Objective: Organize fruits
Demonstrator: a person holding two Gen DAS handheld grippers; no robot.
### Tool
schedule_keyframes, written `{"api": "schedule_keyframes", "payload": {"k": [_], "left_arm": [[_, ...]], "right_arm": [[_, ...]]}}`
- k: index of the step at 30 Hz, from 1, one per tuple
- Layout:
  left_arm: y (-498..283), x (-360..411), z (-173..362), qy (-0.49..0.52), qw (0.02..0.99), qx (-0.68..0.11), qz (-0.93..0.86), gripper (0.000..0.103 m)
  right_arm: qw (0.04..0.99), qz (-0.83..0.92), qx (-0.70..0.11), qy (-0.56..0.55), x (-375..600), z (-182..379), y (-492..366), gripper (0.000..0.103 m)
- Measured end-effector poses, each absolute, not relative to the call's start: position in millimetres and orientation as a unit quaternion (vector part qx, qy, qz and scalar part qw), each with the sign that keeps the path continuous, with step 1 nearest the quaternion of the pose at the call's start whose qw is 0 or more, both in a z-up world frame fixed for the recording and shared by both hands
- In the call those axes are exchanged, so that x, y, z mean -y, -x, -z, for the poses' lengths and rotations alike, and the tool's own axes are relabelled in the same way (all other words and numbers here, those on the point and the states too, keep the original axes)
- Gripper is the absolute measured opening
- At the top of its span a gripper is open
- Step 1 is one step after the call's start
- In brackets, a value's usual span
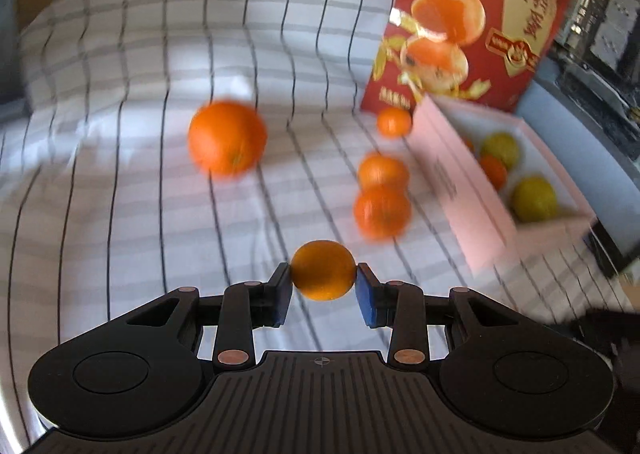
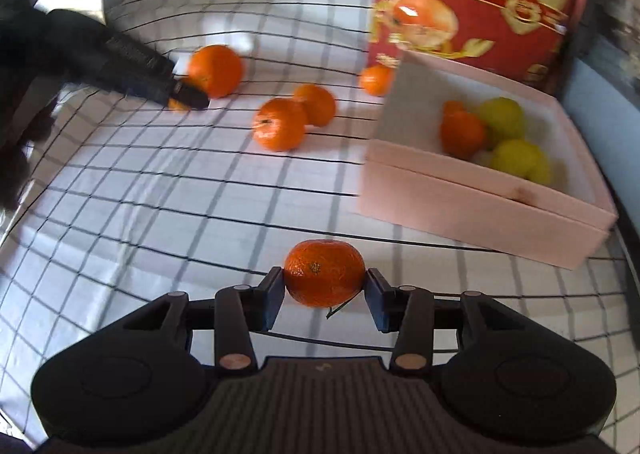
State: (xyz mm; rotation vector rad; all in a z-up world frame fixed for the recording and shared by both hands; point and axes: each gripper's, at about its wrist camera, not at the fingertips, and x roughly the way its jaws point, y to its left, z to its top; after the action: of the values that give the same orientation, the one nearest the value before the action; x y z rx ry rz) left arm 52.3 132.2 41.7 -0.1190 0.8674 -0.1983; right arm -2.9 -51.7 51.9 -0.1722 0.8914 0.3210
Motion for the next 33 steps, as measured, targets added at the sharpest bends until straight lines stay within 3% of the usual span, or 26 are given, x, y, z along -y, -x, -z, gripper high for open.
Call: {"api": "schedule_keyframes", "payload": {"k": [15,21,25,33], "left_arm": [[-3.1,-117.3,-9.8,0.079,0.882,-0.453,0.102,0.039],[-8.3,-104.5,-7.7,0.051,0.885,-0.451,0.107,0.039],[-11.7,-102.2,-7.5,0.048,0.883,-0.455,0.107,0.039],[-14.5,-97.7,-7.6,0.033,0.88,-0.46,0.109,0.039]], "right_arm": [[0.878,-0.205,-0.42,0.103,26.3,-50.8,8.3,0.045],[0.882,-0.19,-0.417,0.114,35.3,-48.2,16.3,0.065],[0.877,-0.179,-0.433,0.105,44.4,-40.0,19.1,0.067],[0.884,-0.166,-0.43,0.077,54.8,-32.9,23.7,0.086]]}}
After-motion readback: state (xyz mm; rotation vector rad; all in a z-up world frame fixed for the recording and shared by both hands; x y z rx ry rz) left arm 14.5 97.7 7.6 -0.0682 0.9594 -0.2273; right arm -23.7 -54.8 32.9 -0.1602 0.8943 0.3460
